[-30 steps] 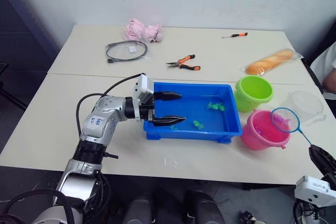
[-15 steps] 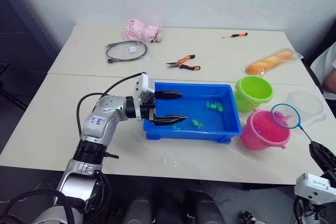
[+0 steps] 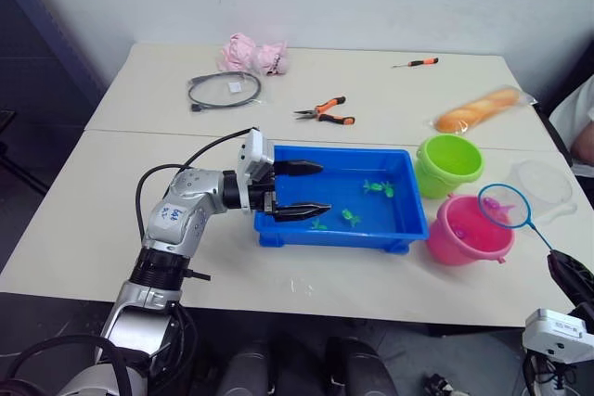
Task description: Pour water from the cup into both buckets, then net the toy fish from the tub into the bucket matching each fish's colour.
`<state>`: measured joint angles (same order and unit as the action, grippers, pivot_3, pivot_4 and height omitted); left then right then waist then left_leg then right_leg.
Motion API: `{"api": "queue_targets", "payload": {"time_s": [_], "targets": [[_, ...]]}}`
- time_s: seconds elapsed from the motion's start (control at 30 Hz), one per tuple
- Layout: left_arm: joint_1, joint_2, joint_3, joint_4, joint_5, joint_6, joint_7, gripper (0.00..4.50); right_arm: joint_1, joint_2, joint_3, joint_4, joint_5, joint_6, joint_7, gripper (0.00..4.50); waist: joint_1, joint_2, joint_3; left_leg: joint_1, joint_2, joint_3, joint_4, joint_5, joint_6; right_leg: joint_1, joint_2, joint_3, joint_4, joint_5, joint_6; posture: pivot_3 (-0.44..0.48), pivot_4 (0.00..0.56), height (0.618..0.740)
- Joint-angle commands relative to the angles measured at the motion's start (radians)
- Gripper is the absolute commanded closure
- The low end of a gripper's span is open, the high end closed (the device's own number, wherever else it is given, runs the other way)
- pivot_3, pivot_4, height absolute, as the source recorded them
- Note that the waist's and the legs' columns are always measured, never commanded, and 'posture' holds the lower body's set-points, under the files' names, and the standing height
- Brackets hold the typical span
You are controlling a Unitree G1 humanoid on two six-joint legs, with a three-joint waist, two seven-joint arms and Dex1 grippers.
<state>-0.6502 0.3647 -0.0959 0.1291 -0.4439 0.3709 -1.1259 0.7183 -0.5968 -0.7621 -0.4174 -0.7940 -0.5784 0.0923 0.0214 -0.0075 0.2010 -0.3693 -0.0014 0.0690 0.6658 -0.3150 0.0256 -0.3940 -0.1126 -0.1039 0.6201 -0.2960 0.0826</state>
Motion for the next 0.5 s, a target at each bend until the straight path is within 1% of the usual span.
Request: {"api": "queue_targets", "payload": {"time_s": [0.03, 0.1, 0.17, 0.27, 0.33, 0.5], "targets": [[-0.003, -0.001, 0.015, -0.033, -0.019, -0.003, -0.001, 0.02, 0.006, -0.013, -0.041, 0.006, 0.006, -0.003, -0.037, 4.5, 0.001, 0.0, 0.0, 0.0, 0.0, 0.0, 0.0, 0.0, 0.0, 0.0, 0.0, 0.0, 0.0, 0.0, 0.0, 0.0, 0.15, 0.74], [-0.004, -0.003, 0.015, -0.034, -0.02, -0.001, 0.002, 0.02, 0.022, -0.026, -0.027, 0.006, 0.01, -0.04, -0.039, 4.5, 0.001, 0.0, 0.0, 0.0, 0.0, 0.0, 0.0, 0.0, 0.0, 0.0, 0.0, 0.0, 0.0, 0.0, 0.0, 0.0, 0.15, 0.74], [-0.003, -0.001, 0.012, -0.033, -0.017, -0.005, -0.002, 0.02, 0.013, -0.02, -0.065, 0.034, 0.009, 0.002, -0.056, 4.5, 0.001, 0.0, 0.0, 0.0, 0.0, 0.0, 0.0, 0.0, 0.0, 0.0, 0.0, 0.0, 0.0, 0.0, 0.0, 0.0, 0.15, 0.74], [0.0, -0.007, 0.017, -0.036, -0.022, 0.002, 0.009, 0.02, 0.054, -0.033, 0.002, 0.002, 0.003, -0.09, -0.047, 4.5, 0.002, 0.0, 0.0, 0.0, 0.0, 0.0, 0.0, 0.0, 0.0, 0.0, 0.0, 0.0, 0.0, 0.0, 0.0, 0.0, 0.15, 0.74], [-0.001, -0.004, 0.013, -0.033, -0.018, -0.005, 0.002, 0.02, 0.039, -0.009, -0.034, 0.027, 0.011, -0.034, -0.064, 4.5, 0.002, 0.0, 0.0, 0.0, 0.0, 0.0, 0.0, 0.0, 0.0, 0.0, 0.0, 0.0, 0.0, 0.0, 0.0, 0.0, 0.15, 0.74], [-0.001, -0.009, 0.014, -0.032, -0.019, -0.005, 0.01, 0.02, 0.048, -0.043, -0.029, 0.048, -0.006, -0.082, -0.092, 4.5, 0.0, 0.0, 0.0, 0.0, 0.0, 0.0, 0.0, 0.0, 0.0, 0.0, 0.0, 0.0, 0.0, 0.0, 0.0, 0.0, 0.15, 0.74]]}}
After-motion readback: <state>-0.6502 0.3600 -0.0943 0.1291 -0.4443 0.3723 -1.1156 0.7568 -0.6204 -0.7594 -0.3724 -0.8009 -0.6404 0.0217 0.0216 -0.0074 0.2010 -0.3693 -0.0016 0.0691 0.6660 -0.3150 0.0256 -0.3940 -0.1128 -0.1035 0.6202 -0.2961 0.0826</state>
